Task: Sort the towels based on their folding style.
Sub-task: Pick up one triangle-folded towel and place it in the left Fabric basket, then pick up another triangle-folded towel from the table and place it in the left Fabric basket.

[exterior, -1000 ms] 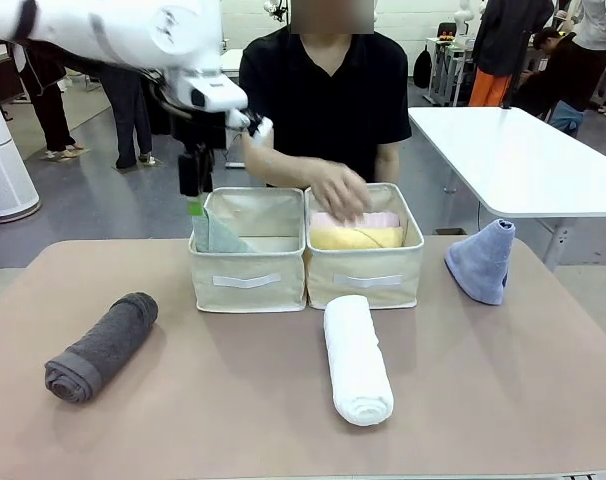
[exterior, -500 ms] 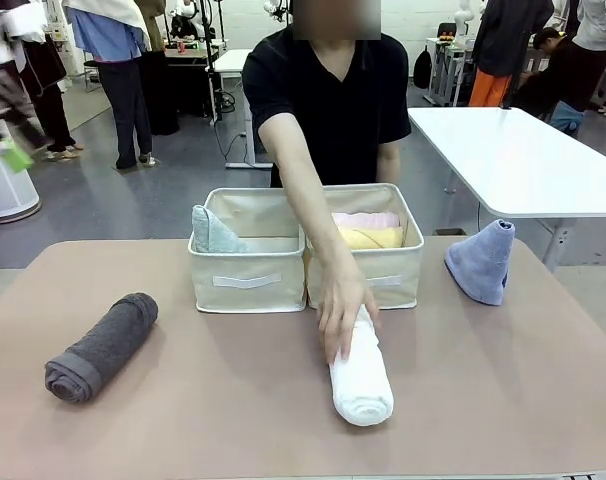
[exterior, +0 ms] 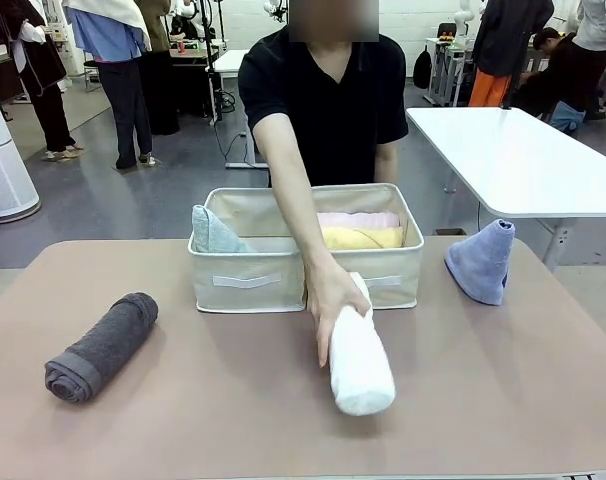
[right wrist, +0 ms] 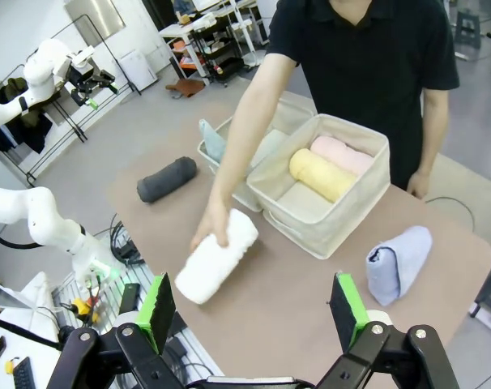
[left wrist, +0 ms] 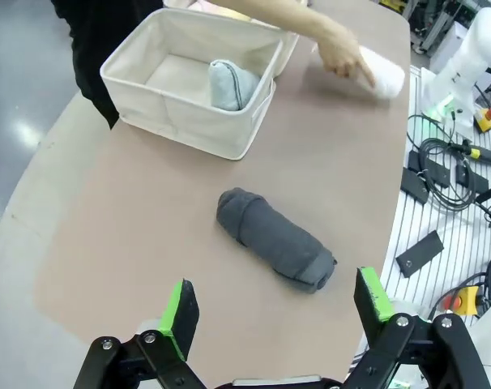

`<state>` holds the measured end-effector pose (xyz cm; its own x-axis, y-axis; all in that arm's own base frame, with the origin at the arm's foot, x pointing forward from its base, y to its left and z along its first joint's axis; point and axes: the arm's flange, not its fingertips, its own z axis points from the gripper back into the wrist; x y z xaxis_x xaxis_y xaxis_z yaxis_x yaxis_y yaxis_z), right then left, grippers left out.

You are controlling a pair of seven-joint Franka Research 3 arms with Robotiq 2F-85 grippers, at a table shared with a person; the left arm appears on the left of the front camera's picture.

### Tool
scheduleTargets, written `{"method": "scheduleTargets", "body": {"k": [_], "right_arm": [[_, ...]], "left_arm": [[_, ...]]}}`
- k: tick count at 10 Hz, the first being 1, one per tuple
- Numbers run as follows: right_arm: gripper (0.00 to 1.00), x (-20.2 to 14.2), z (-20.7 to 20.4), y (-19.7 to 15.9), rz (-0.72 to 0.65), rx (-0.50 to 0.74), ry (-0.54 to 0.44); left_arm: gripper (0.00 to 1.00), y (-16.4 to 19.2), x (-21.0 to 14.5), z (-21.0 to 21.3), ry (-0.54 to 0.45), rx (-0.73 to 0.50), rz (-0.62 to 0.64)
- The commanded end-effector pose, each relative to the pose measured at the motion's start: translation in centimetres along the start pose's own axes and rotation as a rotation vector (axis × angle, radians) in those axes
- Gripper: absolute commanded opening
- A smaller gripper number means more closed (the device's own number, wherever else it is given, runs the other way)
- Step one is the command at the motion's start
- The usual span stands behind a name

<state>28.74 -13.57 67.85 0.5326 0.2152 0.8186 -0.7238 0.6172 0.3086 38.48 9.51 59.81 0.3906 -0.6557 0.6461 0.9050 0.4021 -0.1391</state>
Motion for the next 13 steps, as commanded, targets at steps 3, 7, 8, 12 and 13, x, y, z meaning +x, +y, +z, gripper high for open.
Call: {"method": "scheduleTargets", "body": {"k": [3,7,8,12,13], "right_arm": [[1.00,-0.1,-0.1,0.0,-0.006,-0.016,0.019],[1.00,-0.1,-0.1,0.0,-0.006,-0.016,0.019],[1.00,-0.1,-0.1,0.0,-0.006,-0.016,0.019],[1.00,-0.1,-0.1,0.0,-0.006,-0.016,0.019],[1.00,-0.1,-0.1,0.0,-0.006,-0.016,0.019]], "left_arm": [[1.00,-1.0,0.9,0.1,0.033,0.004,-0.051],[1.00,-1.0,0.9,0.1,0.033,0.004,-0.051],[1.00,-1.0,0.9,0.1,0.033,0.004,-0.051],[1.00,-0.1,1.0,1.1,-0.127,0.023,-0.094],[1.00,0.1,0.1,2.0,-0.252,0.021,-0.164]]}}
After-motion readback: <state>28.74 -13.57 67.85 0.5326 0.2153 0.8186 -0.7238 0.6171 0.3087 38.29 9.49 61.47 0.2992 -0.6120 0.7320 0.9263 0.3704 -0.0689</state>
